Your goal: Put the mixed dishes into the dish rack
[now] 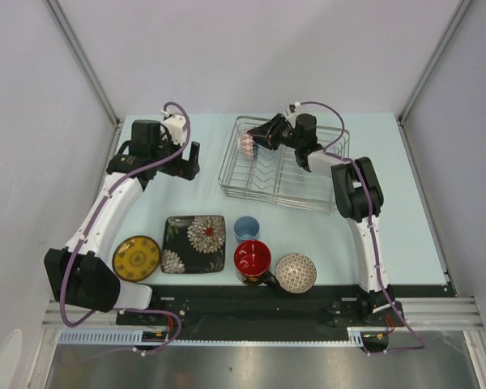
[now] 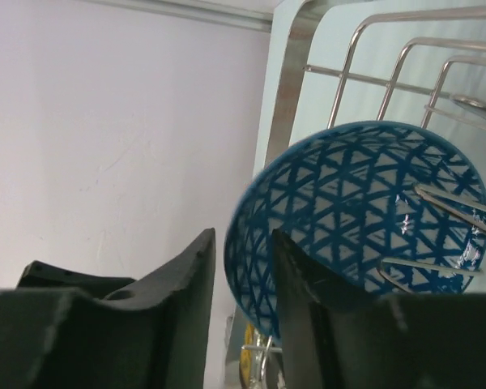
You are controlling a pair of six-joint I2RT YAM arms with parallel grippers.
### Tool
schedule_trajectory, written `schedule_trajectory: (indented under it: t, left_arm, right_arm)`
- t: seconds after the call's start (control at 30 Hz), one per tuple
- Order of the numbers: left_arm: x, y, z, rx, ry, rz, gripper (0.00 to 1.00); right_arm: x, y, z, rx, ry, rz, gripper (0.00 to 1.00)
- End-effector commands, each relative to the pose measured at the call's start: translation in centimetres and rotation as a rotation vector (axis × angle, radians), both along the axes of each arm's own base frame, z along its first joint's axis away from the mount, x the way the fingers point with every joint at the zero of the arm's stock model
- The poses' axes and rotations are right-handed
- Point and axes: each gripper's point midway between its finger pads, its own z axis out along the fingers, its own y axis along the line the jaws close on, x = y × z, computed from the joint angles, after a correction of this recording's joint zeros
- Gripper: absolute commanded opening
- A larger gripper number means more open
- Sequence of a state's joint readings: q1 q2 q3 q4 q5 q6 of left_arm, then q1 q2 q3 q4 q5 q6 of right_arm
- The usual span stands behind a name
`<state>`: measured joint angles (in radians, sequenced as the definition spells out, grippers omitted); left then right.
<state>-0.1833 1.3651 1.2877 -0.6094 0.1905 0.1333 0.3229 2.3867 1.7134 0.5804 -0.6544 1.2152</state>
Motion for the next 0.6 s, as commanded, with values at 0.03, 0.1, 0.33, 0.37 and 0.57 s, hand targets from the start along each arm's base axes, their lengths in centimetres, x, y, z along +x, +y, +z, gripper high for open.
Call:
schedule_trajectory:
  t: [0.03,0.1,0.33,0.37,0.57]
  left_arm:
    - [-0.4,0.0,1.0,-0.012,-0.037,-0.02,1.0]
    - [-0.5,0.0,0.9,-0.013,-0.037,-0.021,1.0]
    - [-0.9,-0.3,0.5,-0.027,-0.022,-0.026,1.0]
    - [-0.9,-0.3,0.5,-0.029,-0.023,-0.026,1.0]
    - [-1.3,-0.3,0.0,-0.031,-0.017,-0.028,1.0]
  right_arm:
    - [1.0,0.3,0.1,0.004,-0.043,0.007,0.64]
    - [1.2,0.4,0.5,0.003,-0.057,0.01,0.84]
    - [-0.1,0.6,3.1,-0.006,-0.104,0.027,1.0]
    - [-0.4,0.4,3.9,-0.007,-0.116,0.027,1.0]
    - [-5.5,-1.5,9.0,-0.127,-0.203,0.052,1.0]
